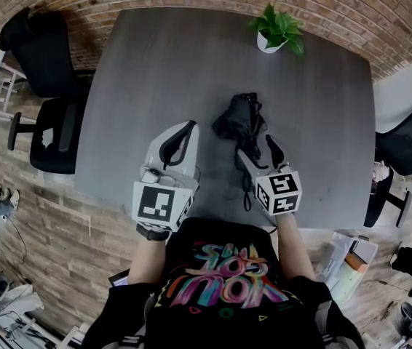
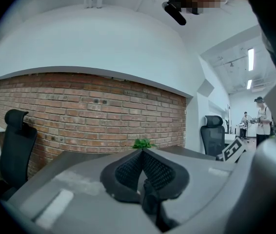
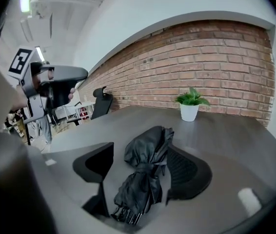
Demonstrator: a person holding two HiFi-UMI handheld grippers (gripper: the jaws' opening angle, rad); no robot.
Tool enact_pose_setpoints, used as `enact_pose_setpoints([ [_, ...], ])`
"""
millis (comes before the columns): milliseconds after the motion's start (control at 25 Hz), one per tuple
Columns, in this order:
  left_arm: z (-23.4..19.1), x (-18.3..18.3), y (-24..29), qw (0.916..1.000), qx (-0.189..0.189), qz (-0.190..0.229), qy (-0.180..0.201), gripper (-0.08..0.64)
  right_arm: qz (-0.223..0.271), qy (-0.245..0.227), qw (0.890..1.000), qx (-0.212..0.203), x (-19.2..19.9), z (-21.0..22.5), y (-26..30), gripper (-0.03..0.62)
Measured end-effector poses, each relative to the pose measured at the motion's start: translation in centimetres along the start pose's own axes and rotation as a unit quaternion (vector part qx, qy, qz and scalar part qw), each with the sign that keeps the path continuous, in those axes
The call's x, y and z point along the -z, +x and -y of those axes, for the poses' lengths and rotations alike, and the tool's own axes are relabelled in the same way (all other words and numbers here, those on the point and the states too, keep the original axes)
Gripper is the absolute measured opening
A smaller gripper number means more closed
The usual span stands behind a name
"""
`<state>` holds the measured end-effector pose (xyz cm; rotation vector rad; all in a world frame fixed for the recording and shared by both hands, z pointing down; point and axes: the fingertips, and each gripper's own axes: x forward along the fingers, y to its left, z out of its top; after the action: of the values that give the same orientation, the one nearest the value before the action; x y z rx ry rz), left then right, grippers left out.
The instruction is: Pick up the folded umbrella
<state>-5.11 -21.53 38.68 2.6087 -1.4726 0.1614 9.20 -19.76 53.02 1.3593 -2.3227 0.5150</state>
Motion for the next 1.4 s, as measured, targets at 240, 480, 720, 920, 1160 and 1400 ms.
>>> enact_pose_setpoints([
  [240, -0.3, 0.7, -0.1, 1.0000, -0.001, -0.005, 0.003, 0.000, -0.040, 0.012, 0.999, -0.001, 2.6, 0.5, 2.1, 0.345],
  [480, 0.1, 1.4, -0.1, 0.9999, 0.003, -0.013, 0.002, 0.000, -0.074, 0.019, 0.997, -0.008, 4.5, 0.6, 3.8, 0.354],
  [720, 0.2, 1.4, -0.4, 0.9999, 0.005, -0.014, 0.005, 0.000, -0.117, 0.039, 0.992, -0.008, 6.2, 1.2, 5.5, 0.354],
  [920, -0.2, 1.4, -0.7, 0.9999, -0.005, -0.013, 0.004, 0.000, -0.151, 0.055, 0.987, -0.007, 7.1, 2.0, 6.7, 0.354],
  [1160, -0.7, 1.4, -1.0, 0.9998, -0.012, -0.013, 0.003, 0.000, -0.180, 0.033, 0.983, -0.001, 7.3, 1.9, 8.3, 0.354],
  [1400, -0.8, 1.5, -0.9, 0.9998, -0.013, -0.012, 0.002, 0.000, -0.213, 0.041, 0.976, 0.000, 8.1, 2.1, 9.4, 0.354],
])
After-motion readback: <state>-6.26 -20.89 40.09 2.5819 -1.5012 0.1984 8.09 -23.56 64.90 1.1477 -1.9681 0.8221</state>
